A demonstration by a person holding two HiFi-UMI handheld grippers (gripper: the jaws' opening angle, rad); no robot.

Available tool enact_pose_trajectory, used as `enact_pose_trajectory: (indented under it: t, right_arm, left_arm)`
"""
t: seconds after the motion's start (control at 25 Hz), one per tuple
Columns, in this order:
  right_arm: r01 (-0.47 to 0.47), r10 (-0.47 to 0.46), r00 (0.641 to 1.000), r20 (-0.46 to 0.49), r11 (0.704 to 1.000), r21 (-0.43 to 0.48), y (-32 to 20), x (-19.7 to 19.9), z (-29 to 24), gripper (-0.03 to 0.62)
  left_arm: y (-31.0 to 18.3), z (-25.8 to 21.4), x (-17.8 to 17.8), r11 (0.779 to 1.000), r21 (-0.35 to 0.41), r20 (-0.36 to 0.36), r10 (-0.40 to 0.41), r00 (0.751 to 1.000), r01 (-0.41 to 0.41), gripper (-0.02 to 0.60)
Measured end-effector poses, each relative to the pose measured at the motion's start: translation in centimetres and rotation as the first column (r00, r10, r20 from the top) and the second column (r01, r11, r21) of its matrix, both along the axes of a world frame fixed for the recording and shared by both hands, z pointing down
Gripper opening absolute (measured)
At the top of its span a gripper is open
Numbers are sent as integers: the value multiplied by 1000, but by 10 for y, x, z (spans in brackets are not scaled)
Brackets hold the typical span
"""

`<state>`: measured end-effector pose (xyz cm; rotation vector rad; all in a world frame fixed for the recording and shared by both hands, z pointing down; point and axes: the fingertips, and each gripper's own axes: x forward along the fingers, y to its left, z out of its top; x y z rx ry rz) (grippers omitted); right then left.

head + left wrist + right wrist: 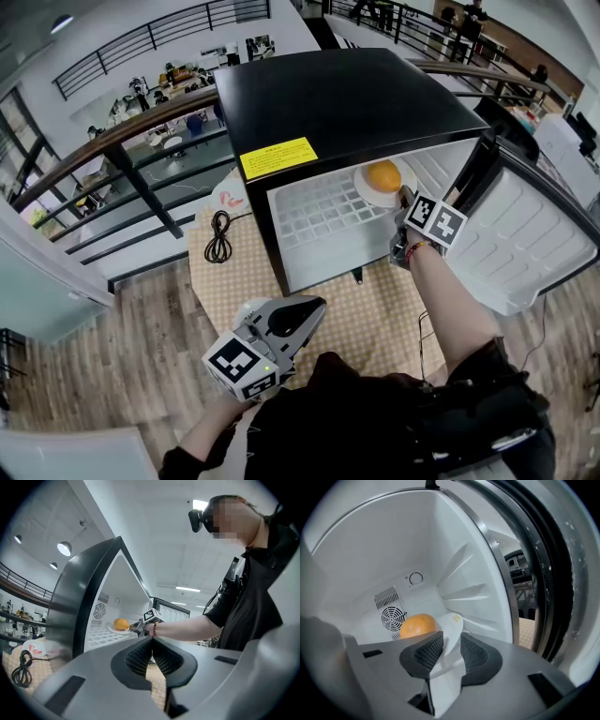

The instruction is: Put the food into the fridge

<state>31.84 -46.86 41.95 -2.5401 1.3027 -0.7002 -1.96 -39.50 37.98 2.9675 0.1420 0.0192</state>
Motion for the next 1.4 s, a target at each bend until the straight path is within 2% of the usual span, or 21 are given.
enact_pose_trajectory:
  t: [0.4, 1.0, 1.12, 1.2, 1.4]
  right_arm:
    - [-7, 8, 1000, -11, 999, 31, 5, 6, -12, 113]
    - [29, -23, 991, -133, 999, 40, 24, -7, -49, 112]
    - [43, -34, 987, -159, 998, 54, 34, -13, -56, 89]
    - [55, -43, 984, -170, 997, 62, 39, -20, -59, 43]
    - [78, -66, 985, -159, 994, 73, 62, -43, -49, 35]
  left_arm:
    - [-1, -4, -1, 1000, 8, -1, 4, 1000, -4, 12]
    - [13, -10, 6, 998, 26, -5, 62, 998, -62, 12]
    - [18, -11, 5, 996, 28, -7, 82, 997, -81, 12]
    - [20, -11, 4, 995, 27, -9, 94, 996, -93, 12]
    - [30, -13, -2, 988, 35, -12, 150, 989, -149, 12]
